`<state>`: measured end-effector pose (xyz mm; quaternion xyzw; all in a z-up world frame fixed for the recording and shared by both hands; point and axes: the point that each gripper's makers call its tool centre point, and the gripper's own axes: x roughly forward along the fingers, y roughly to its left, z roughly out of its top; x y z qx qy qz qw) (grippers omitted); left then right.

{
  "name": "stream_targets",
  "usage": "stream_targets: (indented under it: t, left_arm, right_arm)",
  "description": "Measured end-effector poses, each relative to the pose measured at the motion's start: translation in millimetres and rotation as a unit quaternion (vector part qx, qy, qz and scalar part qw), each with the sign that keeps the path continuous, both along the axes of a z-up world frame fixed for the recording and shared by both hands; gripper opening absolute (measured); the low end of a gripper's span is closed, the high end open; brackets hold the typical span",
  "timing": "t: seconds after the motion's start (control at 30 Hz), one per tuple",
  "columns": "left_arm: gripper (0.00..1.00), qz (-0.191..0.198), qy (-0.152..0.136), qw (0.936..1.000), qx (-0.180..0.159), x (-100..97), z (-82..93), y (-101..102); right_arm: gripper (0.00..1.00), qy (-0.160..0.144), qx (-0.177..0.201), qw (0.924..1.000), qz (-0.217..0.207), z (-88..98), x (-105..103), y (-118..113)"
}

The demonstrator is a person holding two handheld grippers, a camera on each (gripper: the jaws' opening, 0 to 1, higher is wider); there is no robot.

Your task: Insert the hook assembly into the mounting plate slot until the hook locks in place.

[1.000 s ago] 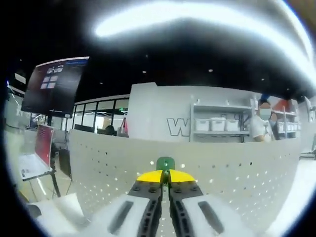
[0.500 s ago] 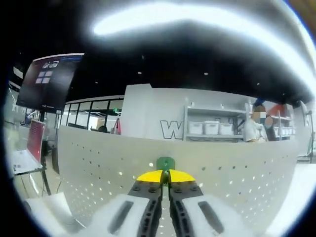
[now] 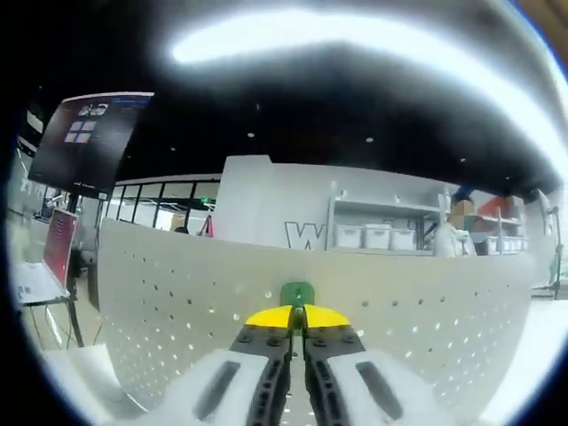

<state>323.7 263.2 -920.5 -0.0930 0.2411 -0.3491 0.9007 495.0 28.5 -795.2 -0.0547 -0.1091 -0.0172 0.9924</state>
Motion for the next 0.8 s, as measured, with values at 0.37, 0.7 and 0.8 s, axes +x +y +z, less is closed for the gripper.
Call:
stream_targets:
  t: [0.37, 0.7, 0.8]
  left_arm:
    - [0.95, -0.001, -0.002, 0.9999, 0.010, 4.1, 0.6, 6.1]
    - [0.94, 0.003, 0.006, 1.0000, 0.001, 1.1, -3.9, 9.6]
    - [0.94, 0.000, -0.001, 0.9999, -0.010, 0.7, -0.7, 5.2]
  right_arm:
    - [0.00, 0.003, 0.003, 1.0000, -0.002, -3.1, 1.8, -0.8]
    - [0.00, 0.016, -0.016, 0.9997, -0.010, -8.7, 6.4, 1.8]
    - [0.00, 0.028, -0.018, 0.9994, -0.006, -9.7, 7.5, 2.0]
